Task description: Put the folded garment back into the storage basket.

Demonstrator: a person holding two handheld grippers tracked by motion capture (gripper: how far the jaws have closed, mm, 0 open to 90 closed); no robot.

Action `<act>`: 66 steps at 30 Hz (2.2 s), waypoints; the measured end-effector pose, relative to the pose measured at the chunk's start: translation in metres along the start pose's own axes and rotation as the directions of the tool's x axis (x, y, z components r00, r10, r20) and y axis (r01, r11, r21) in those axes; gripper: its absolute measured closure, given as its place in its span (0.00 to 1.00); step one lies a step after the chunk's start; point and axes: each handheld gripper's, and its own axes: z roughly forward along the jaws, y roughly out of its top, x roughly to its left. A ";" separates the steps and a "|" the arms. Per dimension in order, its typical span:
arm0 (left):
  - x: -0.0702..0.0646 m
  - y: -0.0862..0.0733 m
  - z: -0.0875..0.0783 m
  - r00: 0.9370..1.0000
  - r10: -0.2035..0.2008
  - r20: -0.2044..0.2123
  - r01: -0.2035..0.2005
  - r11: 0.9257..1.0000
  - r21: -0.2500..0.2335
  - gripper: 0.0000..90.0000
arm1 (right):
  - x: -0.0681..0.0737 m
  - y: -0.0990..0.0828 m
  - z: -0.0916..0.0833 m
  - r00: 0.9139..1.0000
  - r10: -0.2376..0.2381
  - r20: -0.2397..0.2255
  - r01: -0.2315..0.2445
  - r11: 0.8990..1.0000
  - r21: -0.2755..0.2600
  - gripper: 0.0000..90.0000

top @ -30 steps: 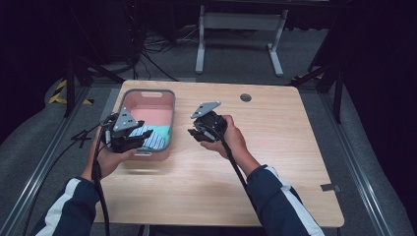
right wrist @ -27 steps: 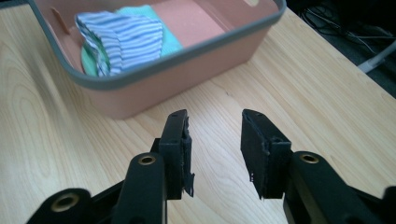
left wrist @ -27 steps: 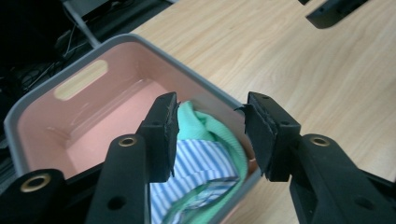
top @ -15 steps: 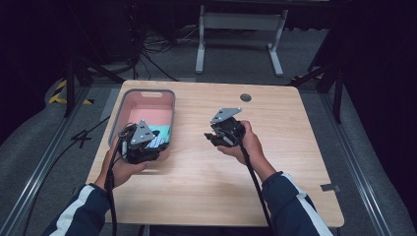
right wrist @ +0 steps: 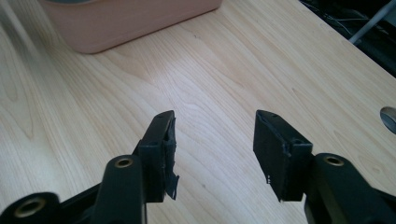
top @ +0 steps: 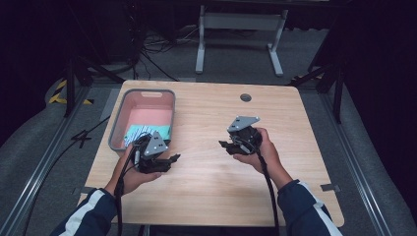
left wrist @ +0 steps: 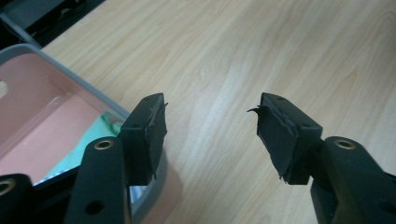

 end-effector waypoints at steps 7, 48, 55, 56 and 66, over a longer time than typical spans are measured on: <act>-0.013 -0.001 0.011 0.999 0.035 0.028 -0.036 0.999 0.023 0.38 | -0.003 -0.022 -0.009 1.000 -0.015 0.027 0.015 1.000 0.005 0.46; -0.043 -0.059 0.068 0.975 -0.074 0.208 0.043 0.988 0.149 0.20 | -0.011 -0.172 -0.043 0.990 0.132 0.058 -0.134 0.990 0.040 0.28; -0.043 -0.066 0.071 0.974 -0.068 0.218 0.051 0.995 0.082 0.16 | -0.011 -0.202 -0.048 0.972 0.232 0.028 -0.231 0.973 -0.013 0.20; -0.042 -0.066 0.071 0.973 -0.065 0.221 0.049 0.996 0.080 0.16 | -0.012 -0.204 -0.048 0.969 0.247 0.025 -0.247 0.969 -0.011 0.18; -0.038 -0.066 0.072 0.967 -0.033 0.253 0.015 0.997 0.074 0.16 | -0.014 -0.204 -0.048 0.967 0.254 0.025 -0.253 0.967 -0.006 0.17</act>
